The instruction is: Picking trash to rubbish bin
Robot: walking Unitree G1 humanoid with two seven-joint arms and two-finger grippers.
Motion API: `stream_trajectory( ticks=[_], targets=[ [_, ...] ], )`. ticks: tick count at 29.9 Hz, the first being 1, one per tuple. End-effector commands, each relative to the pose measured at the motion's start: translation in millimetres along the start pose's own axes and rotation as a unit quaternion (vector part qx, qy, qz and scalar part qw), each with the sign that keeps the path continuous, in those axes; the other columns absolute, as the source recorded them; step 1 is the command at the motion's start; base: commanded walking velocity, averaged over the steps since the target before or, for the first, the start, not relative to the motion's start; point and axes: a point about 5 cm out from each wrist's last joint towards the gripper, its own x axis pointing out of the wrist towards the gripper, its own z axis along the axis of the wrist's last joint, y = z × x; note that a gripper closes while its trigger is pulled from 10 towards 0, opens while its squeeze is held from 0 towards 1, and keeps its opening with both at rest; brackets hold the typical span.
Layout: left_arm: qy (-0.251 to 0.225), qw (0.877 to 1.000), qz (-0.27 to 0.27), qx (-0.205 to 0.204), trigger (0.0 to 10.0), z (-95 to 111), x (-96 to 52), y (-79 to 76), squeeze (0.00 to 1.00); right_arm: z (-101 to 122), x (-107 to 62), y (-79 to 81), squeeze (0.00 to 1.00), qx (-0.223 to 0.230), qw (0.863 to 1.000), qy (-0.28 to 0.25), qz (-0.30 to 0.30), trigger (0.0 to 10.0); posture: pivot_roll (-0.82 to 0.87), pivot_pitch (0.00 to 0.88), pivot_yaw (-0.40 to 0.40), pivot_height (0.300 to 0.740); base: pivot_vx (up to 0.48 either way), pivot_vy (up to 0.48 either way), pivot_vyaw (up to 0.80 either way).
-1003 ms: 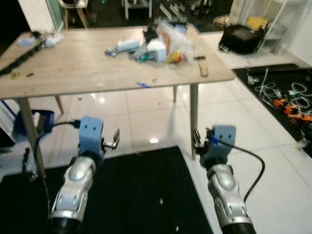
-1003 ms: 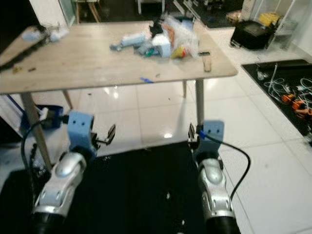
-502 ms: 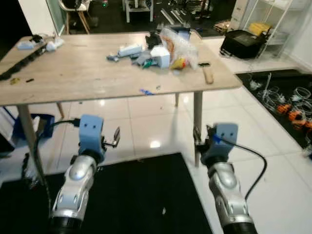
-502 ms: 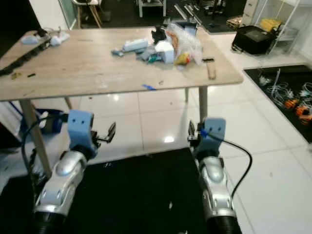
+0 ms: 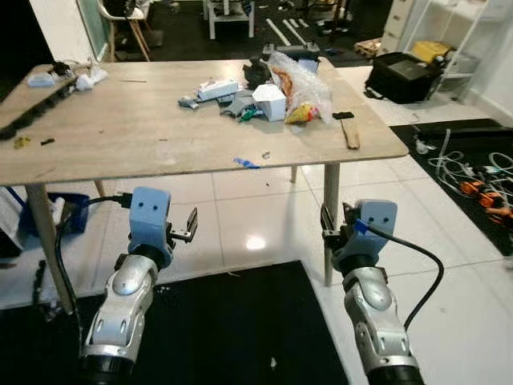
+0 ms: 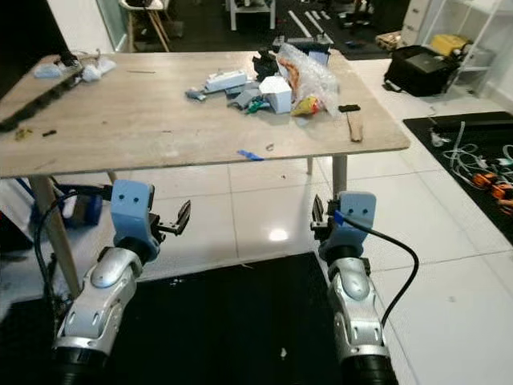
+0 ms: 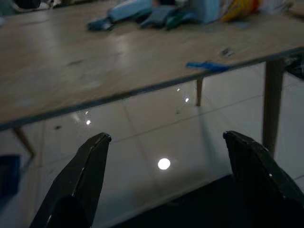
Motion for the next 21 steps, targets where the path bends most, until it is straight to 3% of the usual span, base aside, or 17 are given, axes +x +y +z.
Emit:
stream_trajectory(
  ticks=[1,21],
  targets=[
    [-0.002,1.000,0.006,0.003,10.0,1.9,-1.2,4.2,0.00,1.0,-0.2,1.5,0.00,0.002,1.000,0.000,-0.001,10.0,-0.06,0.089,0.011,0.740,0.300,0.000,0.00],
    [-0.005,1.000,0.005,0.002,10.0,5.1,0.1,5.1,0.00,4.2,2.3,-1.5,0.00,-0.003,1.000,-0.003,-0.005,10.0,-0.06,0.103,0.011,0.740,0.297,0.000,0.00]
  ],
)
